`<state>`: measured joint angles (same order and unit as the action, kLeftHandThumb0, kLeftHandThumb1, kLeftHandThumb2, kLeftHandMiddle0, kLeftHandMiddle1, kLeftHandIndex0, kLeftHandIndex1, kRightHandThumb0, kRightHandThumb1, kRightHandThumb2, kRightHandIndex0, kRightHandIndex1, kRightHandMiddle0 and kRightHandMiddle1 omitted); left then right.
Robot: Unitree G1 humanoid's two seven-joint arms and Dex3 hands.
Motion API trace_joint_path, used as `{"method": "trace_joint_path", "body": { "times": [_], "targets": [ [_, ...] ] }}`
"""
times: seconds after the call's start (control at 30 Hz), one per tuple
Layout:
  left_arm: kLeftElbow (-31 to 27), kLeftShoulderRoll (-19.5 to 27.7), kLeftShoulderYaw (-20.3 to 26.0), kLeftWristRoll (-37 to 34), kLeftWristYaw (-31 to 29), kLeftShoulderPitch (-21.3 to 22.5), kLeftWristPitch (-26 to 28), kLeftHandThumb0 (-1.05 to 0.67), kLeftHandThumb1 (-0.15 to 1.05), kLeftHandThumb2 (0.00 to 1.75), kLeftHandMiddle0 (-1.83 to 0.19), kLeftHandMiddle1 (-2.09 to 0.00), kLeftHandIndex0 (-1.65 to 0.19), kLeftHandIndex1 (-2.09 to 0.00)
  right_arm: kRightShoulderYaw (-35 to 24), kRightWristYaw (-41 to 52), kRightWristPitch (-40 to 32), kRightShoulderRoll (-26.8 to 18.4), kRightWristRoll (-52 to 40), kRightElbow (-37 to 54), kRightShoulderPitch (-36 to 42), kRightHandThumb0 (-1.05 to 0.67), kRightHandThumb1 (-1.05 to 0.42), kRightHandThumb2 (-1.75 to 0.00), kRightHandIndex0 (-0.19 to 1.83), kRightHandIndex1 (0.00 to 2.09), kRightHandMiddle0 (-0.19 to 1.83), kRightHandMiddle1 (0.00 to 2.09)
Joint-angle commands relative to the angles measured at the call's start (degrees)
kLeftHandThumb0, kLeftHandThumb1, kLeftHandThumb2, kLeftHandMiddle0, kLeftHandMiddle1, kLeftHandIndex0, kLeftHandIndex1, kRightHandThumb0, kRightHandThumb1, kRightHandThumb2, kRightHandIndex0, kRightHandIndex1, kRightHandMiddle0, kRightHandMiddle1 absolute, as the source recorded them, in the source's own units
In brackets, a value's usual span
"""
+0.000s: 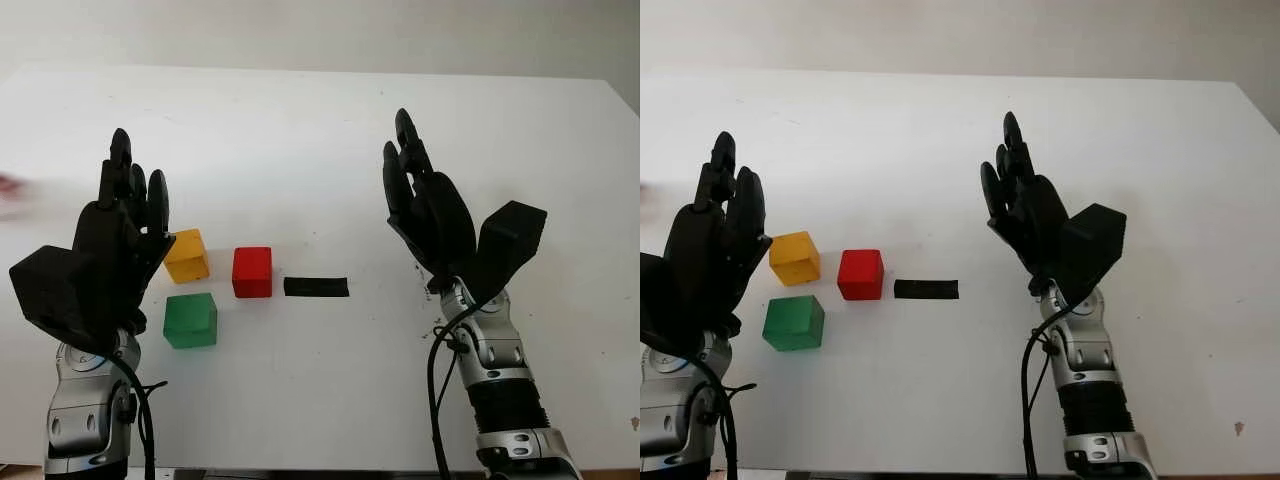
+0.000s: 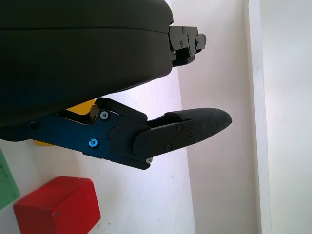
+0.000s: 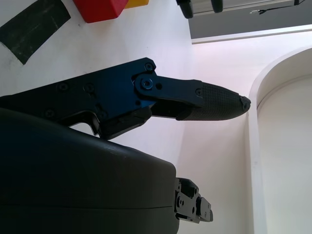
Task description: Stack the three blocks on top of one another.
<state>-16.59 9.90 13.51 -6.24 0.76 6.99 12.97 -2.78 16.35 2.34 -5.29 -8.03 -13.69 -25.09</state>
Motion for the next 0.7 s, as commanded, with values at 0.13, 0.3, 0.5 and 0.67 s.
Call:
{"method": "trace_joint_path", "body": {
  "times": [0.13,0.3,0.5,0.67],
  "targets": [
    [-1.7,0.3,0.5,-0.3,-0.6,-1.0,0.8,-0.65,1.05,0.63,0.11,-0.05,0.11,-0.05,0.2,-0.1,0.1,-0.3,0.0,0.7,0.2,-0.75,-1.05,-0.55,-0.19,0.0,-0.19,0.0],
    [-0.2,0.9,0.3,0.8,-0.4,0.3,0.8,-0.64,1.05,0.62,0.1,-0.06,0.09,-0.06,0.4,-0.1,0.4,0.0,0.1,-0.9,-0.4,-0.74,-1.05,-0.55,-0.19,0.0,-0.19,0.0],
    [-3.4,7.3,-4.0,15.9,1.6,-0.1,-1.2,-0.61,1.05,0.5,-0.07,-0.11,-0.06,-0.13,0.2,-0.5,0.8,-0.1,0.1,-0.9,-0.5,-0.76,-1.05,-0.55,-0.19,0.0,-0.19,0.0],
    [-11.1,17.9,-7.3,27.9,-7.2,1.3,2.7,-0.62,1.05,0.16,-0.17,-0.09,-0.27,-0.22,0.2,-0.6,1.0,-0.2,0.1,-0.2,-0.1,-0.77,-1.05,-0.52,-0.19,0.0,-0.19,0.0]
  ]
}}
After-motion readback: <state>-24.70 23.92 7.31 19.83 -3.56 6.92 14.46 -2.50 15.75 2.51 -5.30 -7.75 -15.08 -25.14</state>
